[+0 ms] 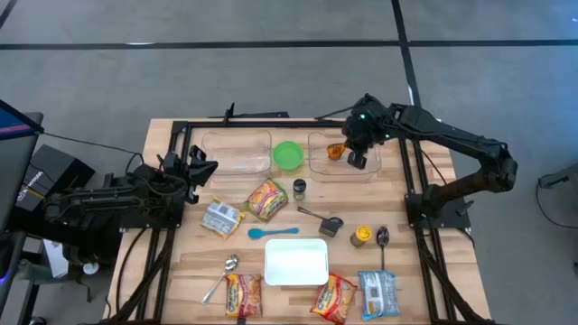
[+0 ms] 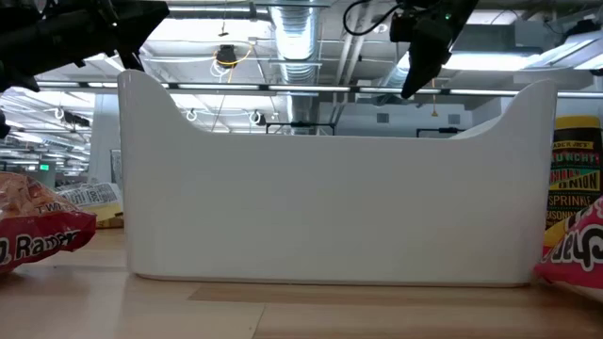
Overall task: Pick & Place Food Item
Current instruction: Put the yellow noodle pack into the left transparent bin
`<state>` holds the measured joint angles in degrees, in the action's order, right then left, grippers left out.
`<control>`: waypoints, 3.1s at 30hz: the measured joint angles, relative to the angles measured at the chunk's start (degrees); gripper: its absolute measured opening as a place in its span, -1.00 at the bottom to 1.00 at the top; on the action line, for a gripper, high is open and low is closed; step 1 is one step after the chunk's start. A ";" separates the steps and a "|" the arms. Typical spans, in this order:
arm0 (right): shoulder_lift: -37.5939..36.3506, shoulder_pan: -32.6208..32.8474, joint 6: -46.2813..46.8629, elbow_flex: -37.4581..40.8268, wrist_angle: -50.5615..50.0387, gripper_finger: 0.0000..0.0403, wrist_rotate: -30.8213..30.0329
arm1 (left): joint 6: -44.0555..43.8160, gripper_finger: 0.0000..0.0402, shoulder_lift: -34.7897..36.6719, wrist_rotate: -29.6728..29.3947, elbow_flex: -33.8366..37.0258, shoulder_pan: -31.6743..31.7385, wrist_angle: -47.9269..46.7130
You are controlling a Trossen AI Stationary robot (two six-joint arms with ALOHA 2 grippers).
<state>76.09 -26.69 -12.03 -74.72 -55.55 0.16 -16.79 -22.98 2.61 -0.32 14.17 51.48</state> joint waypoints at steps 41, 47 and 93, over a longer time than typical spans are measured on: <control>-8.80 1.42 -6.16 9.10 8.84 -0.94 23.96 | 0.00 -0.89 -0.02 0.00 0.00 0.00 -0.04; -16.18 -0.83 -5.96 19.05 16.79 -0.93 24.02 | 0.00 -0.89 -0.02 0.00 0.00 -0.01 -0.04; -24.35 1.17 0.96 34.93 35.88 -0.93 23.93 | -11.00 -0.89 -30.56 -11.80 -36.56 -13.54 -76.20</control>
<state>51.75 -25.52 -11.07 -39.79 -19.67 24.10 -27.79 -53.55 -9.19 -36.88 0.64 -24.71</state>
